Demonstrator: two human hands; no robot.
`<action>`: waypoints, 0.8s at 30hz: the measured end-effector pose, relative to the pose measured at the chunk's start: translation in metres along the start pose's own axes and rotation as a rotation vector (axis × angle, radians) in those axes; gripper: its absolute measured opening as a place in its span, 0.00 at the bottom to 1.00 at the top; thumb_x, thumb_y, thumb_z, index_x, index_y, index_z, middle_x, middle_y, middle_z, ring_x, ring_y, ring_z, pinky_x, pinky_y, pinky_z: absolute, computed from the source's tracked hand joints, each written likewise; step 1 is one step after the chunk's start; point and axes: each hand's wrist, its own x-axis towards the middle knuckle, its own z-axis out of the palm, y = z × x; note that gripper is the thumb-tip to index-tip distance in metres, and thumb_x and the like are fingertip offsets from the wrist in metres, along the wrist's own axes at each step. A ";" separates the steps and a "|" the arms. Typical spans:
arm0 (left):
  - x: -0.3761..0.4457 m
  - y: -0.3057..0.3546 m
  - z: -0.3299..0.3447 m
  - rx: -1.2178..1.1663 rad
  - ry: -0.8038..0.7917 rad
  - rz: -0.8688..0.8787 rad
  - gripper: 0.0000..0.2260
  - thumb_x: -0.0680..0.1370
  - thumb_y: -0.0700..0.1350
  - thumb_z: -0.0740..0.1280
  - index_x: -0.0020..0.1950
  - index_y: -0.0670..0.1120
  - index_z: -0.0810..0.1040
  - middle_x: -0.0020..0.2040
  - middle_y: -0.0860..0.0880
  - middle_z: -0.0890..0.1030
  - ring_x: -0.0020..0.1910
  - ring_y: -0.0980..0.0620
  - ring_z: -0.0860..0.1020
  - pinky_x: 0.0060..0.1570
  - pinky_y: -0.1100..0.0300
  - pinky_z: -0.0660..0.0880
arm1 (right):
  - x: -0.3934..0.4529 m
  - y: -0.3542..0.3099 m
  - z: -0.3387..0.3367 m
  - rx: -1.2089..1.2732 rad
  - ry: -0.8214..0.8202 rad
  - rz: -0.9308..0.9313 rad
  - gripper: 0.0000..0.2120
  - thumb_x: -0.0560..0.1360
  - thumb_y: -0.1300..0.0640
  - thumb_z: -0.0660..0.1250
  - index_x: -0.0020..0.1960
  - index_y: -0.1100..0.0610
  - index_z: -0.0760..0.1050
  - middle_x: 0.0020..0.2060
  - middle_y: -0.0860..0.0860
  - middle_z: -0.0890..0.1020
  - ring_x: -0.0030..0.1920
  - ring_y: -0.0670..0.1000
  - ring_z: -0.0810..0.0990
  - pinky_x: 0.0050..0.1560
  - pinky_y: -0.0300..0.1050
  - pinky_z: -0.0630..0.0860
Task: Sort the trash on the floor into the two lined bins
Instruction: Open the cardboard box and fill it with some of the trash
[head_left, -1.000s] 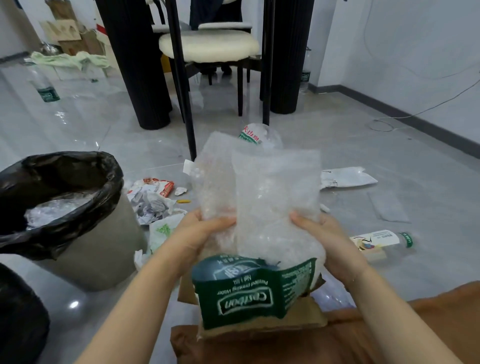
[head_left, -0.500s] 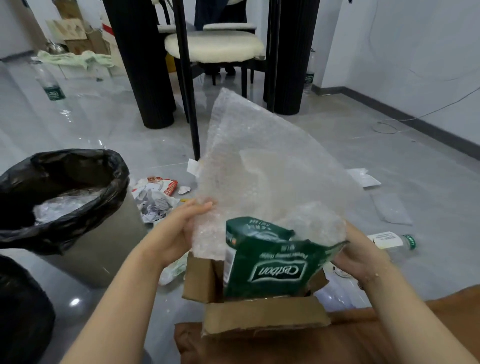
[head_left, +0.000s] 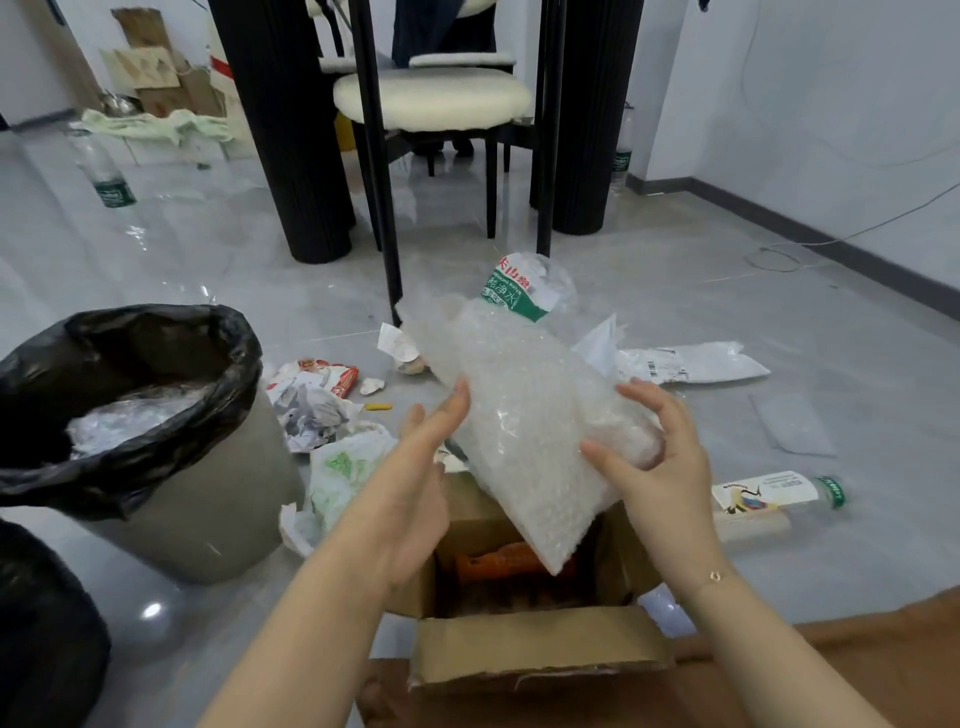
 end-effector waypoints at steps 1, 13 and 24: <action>-0.002 -0.003 0.004 -0.034 -0.003 0.035 0.46 0.60 0.64 0.77 0.74 0.53 0.65 0.71 0.51 0.72 0.70 0.49 0.71 0.64 0.51 0.71 | -0.004 -0.002 0.004 0.031 0.033 0.029 0.26 0.69 0.61 0.75 0.61 0.42 0.73 0.62 0.38 0.73 0.64 0.40 0.71 0.64 0.45 0.72; 0.003 -0.015 0.004 1.105 0.124 0.608 0.43 0.64 0.69 0.70 0.73 0.69 0.51 0.76 0.67 0.44 0.76 0.63 0.45 0.76 0.48 0.53 | 0.007 -0.017 -0.003 0.387 -0.263 0.153 0.17 0.62 0.66 0.76 0.48 0.52 0.83 0.46 0.51 0.85 0.46 0.48 0.83 0.42 0.37 0.79; 0.014 -0.031 -0.005 0.580 -0.183 0.185 0.33 0.65 0.40 0.80 0.67 0.52 0.72 0.58 0.50 0.82 0.56 0.50 0.81 0.57 0.47 0.78 | 0.009 -0.025 -0.006 0.573 -0.393 0.291 0.15 0.66 0.67 0.70 0.52 0.57 0.78 0.45 0.53 0.83 0.44 0.52 0.83 0.42 0.45 0.81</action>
